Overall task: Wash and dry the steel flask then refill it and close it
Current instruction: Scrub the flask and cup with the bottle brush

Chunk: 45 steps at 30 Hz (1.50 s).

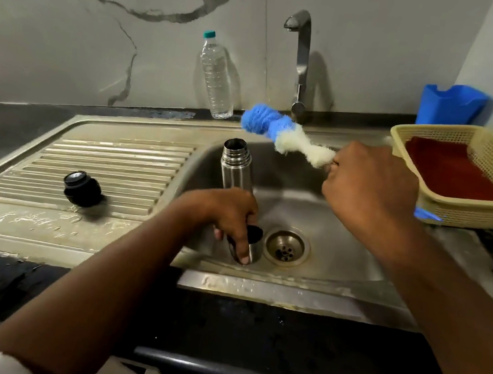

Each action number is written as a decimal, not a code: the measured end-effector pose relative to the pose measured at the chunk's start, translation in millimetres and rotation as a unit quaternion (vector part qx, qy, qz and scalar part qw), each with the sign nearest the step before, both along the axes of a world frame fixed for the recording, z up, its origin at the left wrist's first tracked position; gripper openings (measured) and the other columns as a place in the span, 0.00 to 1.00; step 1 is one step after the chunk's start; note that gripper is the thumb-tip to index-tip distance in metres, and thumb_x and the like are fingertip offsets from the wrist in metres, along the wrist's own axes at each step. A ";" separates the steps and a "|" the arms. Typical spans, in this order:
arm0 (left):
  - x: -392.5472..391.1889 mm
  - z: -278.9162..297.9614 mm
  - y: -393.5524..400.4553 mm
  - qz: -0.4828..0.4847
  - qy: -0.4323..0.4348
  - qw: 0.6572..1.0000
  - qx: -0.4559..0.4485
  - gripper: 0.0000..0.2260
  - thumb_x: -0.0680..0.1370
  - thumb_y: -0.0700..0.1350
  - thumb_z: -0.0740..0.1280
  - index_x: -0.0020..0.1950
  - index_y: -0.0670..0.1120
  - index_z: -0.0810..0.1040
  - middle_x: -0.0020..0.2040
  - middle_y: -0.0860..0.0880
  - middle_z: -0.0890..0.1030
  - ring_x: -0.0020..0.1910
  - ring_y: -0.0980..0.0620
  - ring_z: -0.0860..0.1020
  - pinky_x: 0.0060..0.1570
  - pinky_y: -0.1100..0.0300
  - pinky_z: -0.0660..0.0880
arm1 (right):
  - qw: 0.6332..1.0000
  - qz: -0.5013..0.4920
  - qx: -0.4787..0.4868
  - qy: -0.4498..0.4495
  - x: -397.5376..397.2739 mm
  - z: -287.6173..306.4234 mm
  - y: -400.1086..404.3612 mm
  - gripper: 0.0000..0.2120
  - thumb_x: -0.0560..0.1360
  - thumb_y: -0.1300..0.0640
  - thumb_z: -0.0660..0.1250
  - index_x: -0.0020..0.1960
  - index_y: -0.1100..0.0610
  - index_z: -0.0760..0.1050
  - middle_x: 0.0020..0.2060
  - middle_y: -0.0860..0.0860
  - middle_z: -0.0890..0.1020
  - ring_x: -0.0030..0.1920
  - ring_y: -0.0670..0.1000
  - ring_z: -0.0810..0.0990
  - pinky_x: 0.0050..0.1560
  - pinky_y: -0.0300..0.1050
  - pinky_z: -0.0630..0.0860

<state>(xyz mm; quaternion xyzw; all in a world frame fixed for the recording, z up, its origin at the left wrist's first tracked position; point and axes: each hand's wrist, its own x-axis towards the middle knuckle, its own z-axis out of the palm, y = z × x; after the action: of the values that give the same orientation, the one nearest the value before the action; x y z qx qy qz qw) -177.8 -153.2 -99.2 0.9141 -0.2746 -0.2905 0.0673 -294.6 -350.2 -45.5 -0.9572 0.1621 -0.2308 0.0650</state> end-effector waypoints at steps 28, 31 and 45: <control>-32.8 40.0 70.8 0.057 -0.276 0.936 -0.211 0.25 0.68 0.59 0.82 0.61 0.53 0.82 0.53 0.54 0.85 0.51 0.55 0.83 0.55 0.51 0.81 | 0.994 0.072 0.070 -0.037 6.3 -6.6 -9.7 0.08 0.79 0.50 0.67 0.44 0.52 0.80 0.31 0.50 0.77 0.31 0.52 0.74 0.35 0.46 0.73; -41.3 50.9 134.2 0.178 -0.434 0.856 -0.218 0.33 0.67 0.60 0.82 0.70 0.54 0.77 0.66 0.52 0.80 0.66 0.49 0.77 0.67 0.48 0.71 | 0.992 0.093 0.073 -0.041 7.7 -8.5 -10.1 0.11 0.78 0.50 0.66 0.38 0.51 0.76 0.29 0.49 0.74 0.29 0.51 0.71 0.34 0.46 0.71; -38.5 20.7 223.1 0.462 -0.354 0.782 -0.223 0.27 0.64 0.51 0.85 0.61 0.51 0.82 0.57 0.49 0.86 0.54 0.49 0.83 0.54 0.54 0.78 | 0.993 0.090 0.074 -0.015 17.9 -35.3 -18.8 0.14 0.75 0.41 0.59 0.46 0.47 0.78 0.31 0.47 0.78 0.30 0.52 0.78 0.34 0.55 0.81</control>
<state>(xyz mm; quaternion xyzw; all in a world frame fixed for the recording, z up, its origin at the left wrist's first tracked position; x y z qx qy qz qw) -216.3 69.9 -78.5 0.9294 0.1194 0.1885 0.2939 -276.7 -369.0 -80.8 -0.9570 0.0908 -0.2254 0.1583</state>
